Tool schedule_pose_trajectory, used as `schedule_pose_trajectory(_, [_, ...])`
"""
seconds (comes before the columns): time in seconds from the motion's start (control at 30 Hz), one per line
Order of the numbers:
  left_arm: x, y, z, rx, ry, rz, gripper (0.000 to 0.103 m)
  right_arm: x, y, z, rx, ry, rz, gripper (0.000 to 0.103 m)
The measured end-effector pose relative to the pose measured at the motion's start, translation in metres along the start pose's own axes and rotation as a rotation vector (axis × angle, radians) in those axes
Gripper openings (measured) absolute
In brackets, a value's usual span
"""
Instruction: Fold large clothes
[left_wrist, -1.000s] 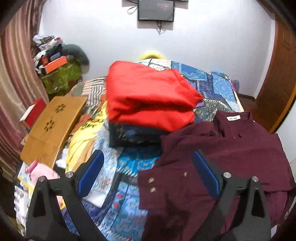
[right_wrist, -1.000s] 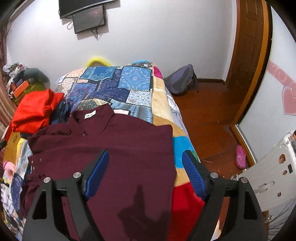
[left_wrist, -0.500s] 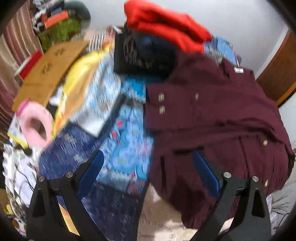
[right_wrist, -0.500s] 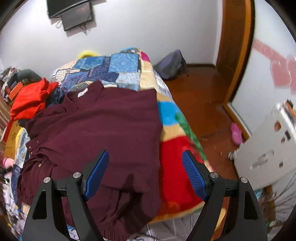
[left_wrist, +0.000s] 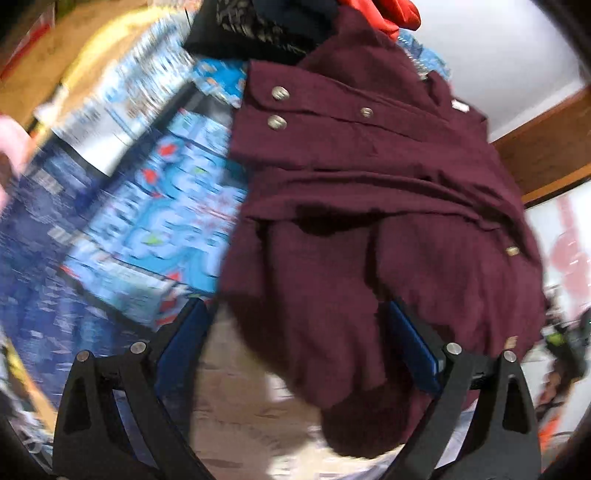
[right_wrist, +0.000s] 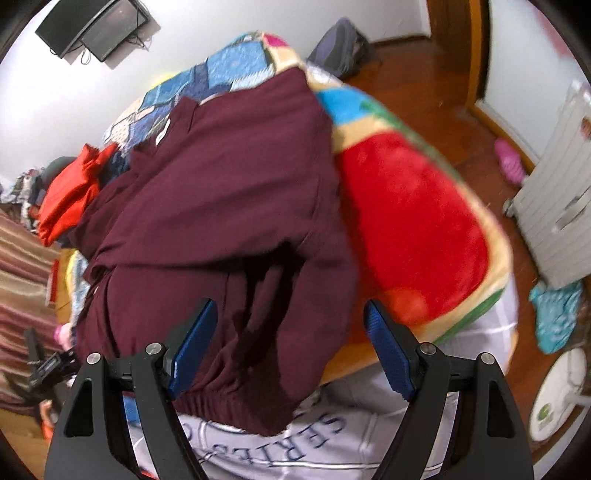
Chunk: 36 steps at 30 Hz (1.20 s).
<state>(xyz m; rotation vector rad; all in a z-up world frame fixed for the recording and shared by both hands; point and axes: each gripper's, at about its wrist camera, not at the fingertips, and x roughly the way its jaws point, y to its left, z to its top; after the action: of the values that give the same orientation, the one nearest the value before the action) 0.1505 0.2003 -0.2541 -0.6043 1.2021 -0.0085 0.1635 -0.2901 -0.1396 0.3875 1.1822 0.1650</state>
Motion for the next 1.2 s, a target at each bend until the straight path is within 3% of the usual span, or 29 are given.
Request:
schedule_pose_trajectory(0.17, [0.005, -0.015, -0.002, 0.026, 0.013, -0.064, 0.097, 0.015, 0.012, -0.011, -0.011, 0.030, 0.081, 0.076])
schedule_pose_trajectory(0.2, [0.005, -0.019, -0.003, 0.038, 0.012, -0.079, 0.095, 0.015, 0.015, -0.012, -0.012, 0.018, 0.082, 0.068])
schedule_pose_trajectory(0.27, [0.002, -0.028, -0.003, 0.060, 0.000, -0.091, 0.073, 0.014, 0.020, -0.013, -0.027, 0.000, 0.064, 0.049])
schedule_pose_trajectory(0.3, [0.001, -0.032, -0.003, 0.070, -0.007, -0.090, 0.067, 0.012, 0.021, -0.012, -0.028, -0.013, 0.058, 0.033])
schedule_pose_trajectory(0.33, [-0.003, -0.037, -0.002, 0.082, -0.023, -0.093, 0.055, 0.009, 0.021, -0.010, -0.026, -0.022, 0.055, 0.017])
schedule_pose_trajectory(0.37, [-0.006, -0.038, 0.001, 0.091, -0.033, -0.100, 0.042, 0.005, 0.020, -0.008, -0.023, -0.031, 0.055, 0.011])
schedule_pose_trajectory(0.43, [-0.015, -0.045, 0.006, 0.109, -0.055, -0.119, 0.023, -0.003, 0.021, -0.004, -0.035, -0.050, 0.097, 0.010])
schedule_pose_trajectory(0.53, [-0.032, -0.049, 0.015, 0.106, -0.089, -0.188, 0.012, -0.012, 0.026, 0.006, -0.028, -0.089, 0.147, 0.010])
schedule_pose_trajectory(0.67, [-0.059, -0.056, 0.031, 0.095, -0.162, -0.256, 0.008, -0.025, 0.035, 0.022, -0.030, -0.142, 0.208, 0.008])
schedule_pose_trajectory(0.87, [-0.097, -0.081, 0.069, 0.154, -0.288, -0.266, 0.007, -0.045, 0.064, 0.063, -0.137, -0.270, 0.197, 0.007])
schedule_pose_trajectory(1.03, [-0.115, -0.106, 0.112, 0.212, -0.390, -0.252, 0.007, -0.047, 0.068, 0.110, -0.131, -0.350, 0.179, 0.006])
schedule_pose_trajectory(1.2, [-0.099, -0.116, 0.156, 0.215, -0.438, -0.179, 0.007, -0.017, 0.074, 0.159, -0.115, -0.349, 0.125, 0.006])
